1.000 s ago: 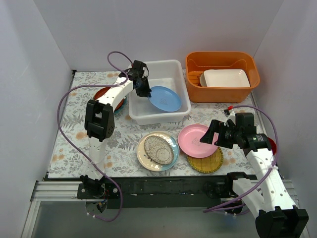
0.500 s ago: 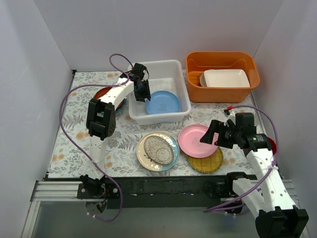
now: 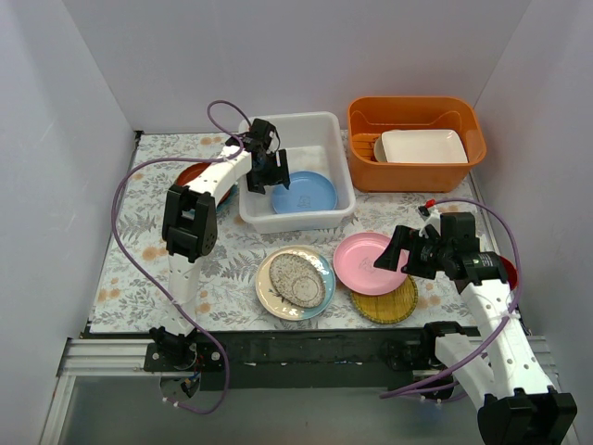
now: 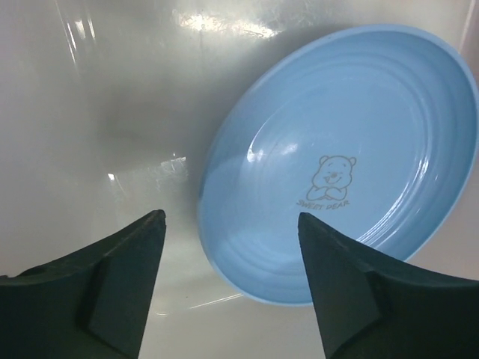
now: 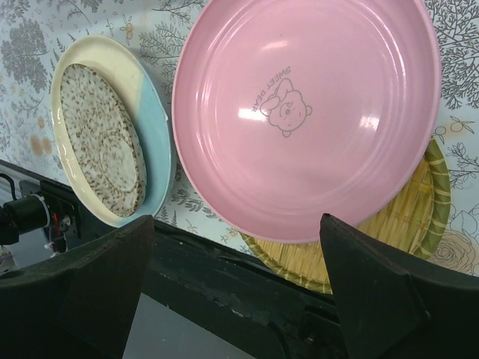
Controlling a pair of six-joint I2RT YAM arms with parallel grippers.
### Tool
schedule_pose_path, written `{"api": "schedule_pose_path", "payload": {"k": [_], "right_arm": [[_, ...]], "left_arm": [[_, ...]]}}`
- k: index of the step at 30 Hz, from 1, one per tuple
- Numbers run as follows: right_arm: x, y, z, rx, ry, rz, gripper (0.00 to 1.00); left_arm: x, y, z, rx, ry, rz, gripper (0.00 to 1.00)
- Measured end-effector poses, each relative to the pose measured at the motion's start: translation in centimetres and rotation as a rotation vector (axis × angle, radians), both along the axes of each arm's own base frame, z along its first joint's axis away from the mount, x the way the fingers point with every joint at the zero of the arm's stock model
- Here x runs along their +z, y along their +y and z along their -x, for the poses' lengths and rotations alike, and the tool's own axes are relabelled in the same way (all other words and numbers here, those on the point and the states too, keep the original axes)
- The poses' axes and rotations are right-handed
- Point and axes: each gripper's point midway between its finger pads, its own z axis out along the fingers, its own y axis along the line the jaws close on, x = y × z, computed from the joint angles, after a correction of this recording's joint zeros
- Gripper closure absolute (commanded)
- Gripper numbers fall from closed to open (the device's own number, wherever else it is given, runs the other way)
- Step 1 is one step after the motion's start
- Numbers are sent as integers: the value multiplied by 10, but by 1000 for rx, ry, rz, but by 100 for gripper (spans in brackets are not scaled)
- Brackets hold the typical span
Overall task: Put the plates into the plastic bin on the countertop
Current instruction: Place the plate in the plastic bin, then pick up the plate at the center of the board.
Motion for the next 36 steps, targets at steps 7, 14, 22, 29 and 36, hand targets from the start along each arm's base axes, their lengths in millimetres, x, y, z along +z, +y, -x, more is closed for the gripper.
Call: {"api": "schedule_pose_path", "payload": {"k": [7,14,22,29,36], "right_arm": [[1,0,0,0,-6,-2,2],[0,0,0,0,-4,0,2],[-2,-3,0,-8,5,16,2],[-4,-5,-1,-19,7,31,2],[-9,-12,2,-42,56,68,2]], "left_arm": [[9,-6,-4,-10,-19,23,21],[30,-24,-2,-47,-25,126,7],[104,-47,11,-87,-94,316,2],[197,-56,48,-137,-224,460,2],[213,-72,101,-176,-190,540,2]]}}
